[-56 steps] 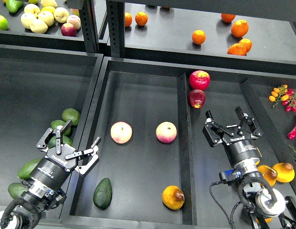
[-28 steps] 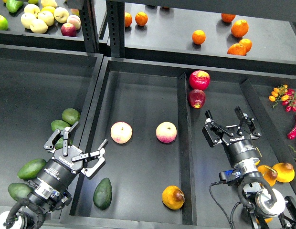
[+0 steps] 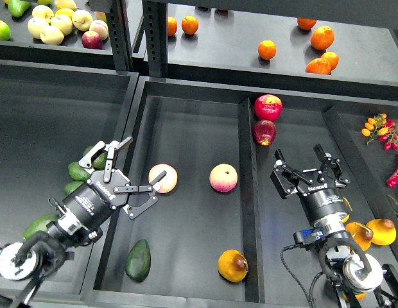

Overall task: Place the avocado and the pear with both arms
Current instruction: 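Swing the left gripper over the dark green avocado and lower it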

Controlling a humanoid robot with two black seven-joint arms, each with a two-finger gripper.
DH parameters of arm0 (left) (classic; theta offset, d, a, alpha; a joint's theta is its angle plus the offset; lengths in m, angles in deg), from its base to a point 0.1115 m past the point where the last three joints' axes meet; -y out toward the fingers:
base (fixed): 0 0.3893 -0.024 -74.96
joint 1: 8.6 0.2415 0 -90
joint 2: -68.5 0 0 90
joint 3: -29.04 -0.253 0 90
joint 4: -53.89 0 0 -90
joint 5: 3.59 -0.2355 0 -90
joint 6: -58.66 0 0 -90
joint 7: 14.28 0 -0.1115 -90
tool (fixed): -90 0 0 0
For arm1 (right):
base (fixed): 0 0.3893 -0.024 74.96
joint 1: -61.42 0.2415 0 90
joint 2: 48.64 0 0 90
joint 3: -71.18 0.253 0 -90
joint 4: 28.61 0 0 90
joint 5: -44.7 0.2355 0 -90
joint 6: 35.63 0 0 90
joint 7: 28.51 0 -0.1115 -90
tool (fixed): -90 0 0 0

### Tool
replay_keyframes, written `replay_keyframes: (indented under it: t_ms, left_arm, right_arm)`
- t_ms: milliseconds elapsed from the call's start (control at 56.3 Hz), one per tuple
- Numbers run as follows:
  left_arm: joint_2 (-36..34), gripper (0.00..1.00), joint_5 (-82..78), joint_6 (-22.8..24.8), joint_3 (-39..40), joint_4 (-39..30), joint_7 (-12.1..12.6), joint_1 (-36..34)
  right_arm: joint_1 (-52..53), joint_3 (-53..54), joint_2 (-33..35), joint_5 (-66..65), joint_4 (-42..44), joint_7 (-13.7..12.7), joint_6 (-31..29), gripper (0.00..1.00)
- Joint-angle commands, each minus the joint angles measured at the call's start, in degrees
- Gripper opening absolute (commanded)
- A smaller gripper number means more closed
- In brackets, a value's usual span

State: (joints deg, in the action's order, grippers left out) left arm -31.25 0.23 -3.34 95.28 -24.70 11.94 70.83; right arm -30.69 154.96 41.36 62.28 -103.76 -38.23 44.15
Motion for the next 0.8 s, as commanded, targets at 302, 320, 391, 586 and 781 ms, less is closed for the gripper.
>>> replay_keyframes:
  t_ms: [302, 320, 391, 586, 781]
  left_arm:
    - [-14.8, 0.99, -2.8, 0.0, -24.1, 2.7, 1.8, -26.4]
    - [-15.4, 0.99, -3.3, 0.0, -25.2, 2.8, 1.8, -27.3]
    - [-18.5, 0.99, -4.9, 0.0, -32.7, 3.2, 1.8, -32.7]
    - [-20.2, 0.99, -6.9, 0.0, -46.5, 3.1, 1.8, -44.1]
    - [-18.7, 0.99, -7.2, 0.0, -61.7, 3.1, 1.8, -55.9]
  right_arm:
    - [0.0, -0.4, 0.0, 0.0, 0.0, -0.1, -0.1, 1.0]
    - [0.0, -0.4, 0.0, 0.0, 0.0, -0.2, -0.1, 1.0]
    - [0.0, -0.5, 0.0, 0.0, 0.0, -0.2, -0.1, 1.0]
    - [0.0, -0.9, 0.0, 0.0, 0.1, -0.2, -0.1, 1.0]
    - [0.1, -1.2, 0.0, 0.0, 0.1, -0.2, 0.1, 1.0]
